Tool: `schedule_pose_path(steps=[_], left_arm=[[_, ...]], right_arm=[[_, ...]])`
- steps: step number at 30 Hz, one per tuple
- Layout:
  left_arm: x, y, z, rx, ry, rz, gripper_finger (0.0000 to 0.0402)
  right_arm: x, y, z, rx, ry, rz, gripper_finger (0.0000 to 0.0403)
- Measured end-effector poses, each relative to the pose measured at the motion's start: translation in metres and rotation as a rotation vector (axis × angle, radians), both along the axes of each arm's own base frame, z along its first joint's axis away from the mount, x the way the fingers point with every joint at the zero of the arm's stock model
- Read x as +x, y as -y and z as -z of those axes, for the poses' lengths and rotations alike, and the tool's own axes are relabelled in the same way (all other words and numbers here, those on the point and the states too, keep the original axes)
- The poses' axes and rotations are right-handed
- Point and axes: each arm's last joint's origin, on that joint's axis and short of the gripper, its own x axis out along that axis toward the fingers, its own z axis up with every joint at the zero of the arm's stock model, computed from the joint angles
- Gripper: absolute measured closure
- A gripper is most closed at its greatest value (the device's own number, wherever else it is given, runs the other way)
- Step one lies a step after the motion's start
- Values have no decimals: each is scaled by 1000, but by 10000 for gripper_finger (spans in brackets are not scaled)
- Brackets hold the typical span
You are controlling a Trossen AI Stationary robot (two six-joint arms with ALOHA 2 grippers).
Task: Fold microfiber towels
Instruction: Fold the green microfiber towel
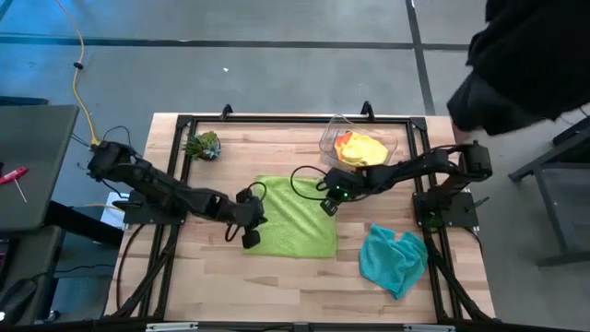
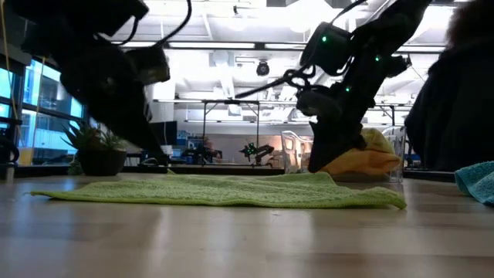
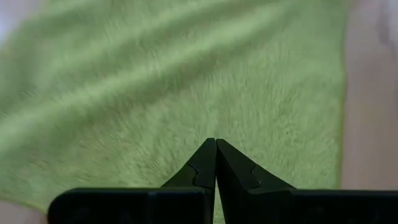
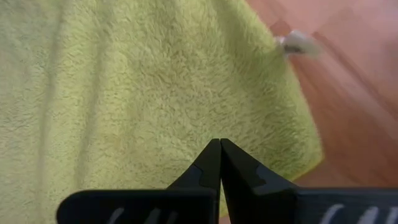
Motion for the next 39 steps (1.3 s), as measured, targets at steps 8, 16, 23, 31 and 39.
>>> schedule_pose_path(steps=[8, 16, 23, 31, 39], left_arm=[[0, 13, 24, -82, -98, -17, 401], [0, 14, 28, -115, -110, -30, 401], [-15, 10, -2, -130, -102, 3, 401], [-60, 31, -47, -153, -74, 160, 401], [-88, 61, -23, -166, -162, 269, 396]], right_arm=[[1, 1, 9, 9, -35, 50, 403], [-3, 1, 11, 0, -70, 100, 403], [-11, -8, -17, 39, 0, 55, 403], [-29, -56, -53, 212, 80, -56, 402], [-32, -119, -47, 325, 77, -152, 344]])
